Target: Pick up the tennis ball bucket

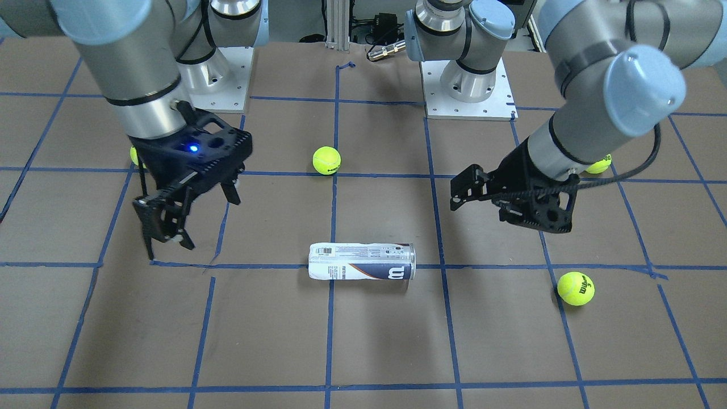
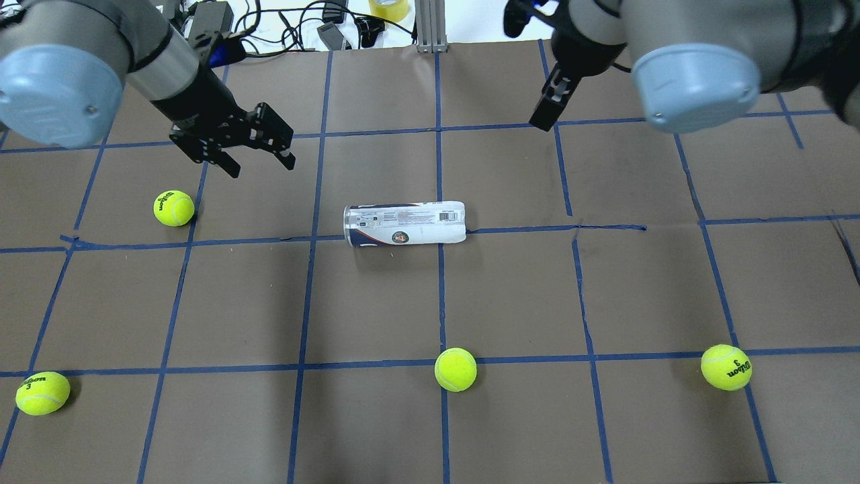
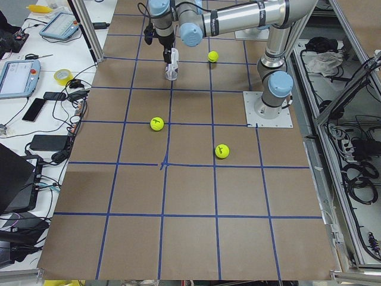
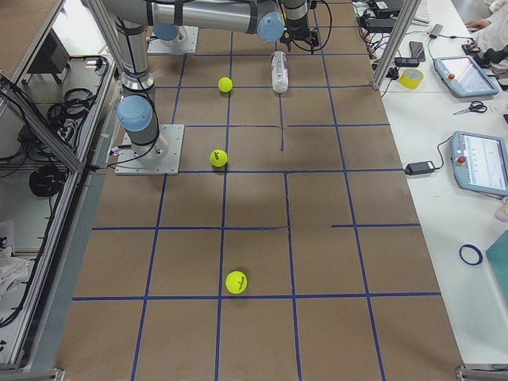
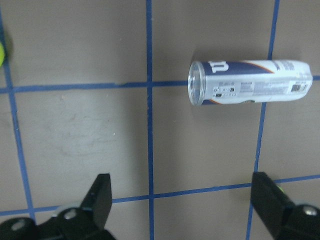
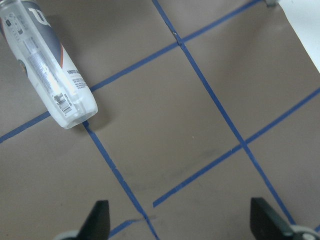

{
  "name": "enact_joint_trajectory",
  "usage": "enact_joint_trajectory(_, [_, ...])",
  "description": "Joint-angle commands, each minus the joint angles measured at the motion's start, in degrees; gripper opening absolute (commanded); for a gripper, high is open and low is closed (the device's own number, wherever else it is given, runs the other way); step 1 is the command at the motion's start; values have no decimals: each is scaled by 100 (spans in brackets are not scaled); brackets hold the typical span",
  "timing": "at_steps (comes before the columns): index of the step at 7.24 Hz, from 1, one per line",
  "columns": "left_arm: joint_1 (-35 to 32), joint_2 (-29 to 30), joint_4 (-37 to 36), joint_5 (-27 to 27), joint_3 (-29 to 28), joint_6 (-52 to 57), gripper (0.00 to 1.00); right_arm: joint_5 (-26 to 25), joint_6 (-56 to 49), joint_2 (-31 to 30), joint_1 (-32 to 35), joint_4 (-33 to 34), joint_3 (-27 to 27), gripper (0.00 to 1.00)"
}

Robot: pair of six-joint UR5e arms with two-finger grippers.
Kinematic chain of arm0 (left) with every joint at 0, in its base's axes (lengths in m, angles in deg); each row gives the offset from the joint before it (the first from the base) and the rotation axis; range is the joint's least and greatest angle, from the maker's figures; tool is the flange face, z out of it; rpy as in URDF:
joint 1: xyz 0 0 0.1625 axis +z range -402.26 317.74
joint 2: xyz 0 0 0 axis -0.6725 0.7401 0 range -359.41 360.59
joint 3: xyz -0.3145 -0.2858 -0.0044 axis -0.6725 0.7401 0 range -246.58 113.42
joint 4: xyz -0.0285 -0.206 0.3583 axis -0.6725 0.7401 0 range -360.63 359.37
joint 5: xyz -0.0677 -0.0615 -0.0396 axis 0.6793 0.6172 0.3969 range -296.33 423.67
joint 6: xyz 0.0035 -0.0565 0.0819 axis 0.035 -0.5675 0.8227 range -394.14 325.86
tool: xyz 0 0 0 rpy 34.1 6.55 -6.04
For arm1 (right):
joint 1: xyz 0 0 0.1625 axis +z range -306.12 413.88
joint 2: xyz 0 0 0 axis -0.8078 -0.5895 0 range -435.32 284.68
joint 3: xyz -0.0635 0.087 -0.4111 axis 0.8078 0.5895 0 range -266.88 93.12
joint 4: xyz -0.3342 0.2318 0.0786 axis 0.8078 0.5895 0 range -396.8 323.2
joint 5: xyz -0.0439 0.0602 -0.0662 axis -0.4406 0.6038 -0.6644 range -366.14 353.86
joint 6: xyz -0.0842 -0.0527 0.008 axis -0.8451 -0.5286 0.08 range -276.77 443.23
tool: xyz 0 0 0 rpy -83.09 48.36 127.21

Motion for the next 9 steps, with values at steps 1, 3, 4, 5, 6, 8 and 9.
enact_joint_trajectory(1, [36,819,-477,1405,215,162,100,-61,1006,-355,-520,-749,51,100])
enact_joint_trajectory(3, [54,1338,-486,1600,207,292,100,-324,2339,-408,-556,-916,271,100])
enact_joint_trajectory(4, [54,1532,-477,1608,172,293,100,-482,2739,-512,-539,-943,271,100])
enact_joint_trajectory(5, [46,1682,-504,1608,180,267,100,-509,2970,-644,-530,-1022,236,100])
enact_joint_trajectory(6, [-15,1753,-652,1626,215,136,95,-544,4025,-724,-530,-1771,184,100])
enact_joint_trajectory(8, [-121,1850,-662,1617,259,47,78,-826,5491,-768,-521,-2121,175,100])
enact_joint_trajectory(9, [-139,1877,-671,1626,251,-40,74,-661,5503,-777,-503,-2121,149,100])
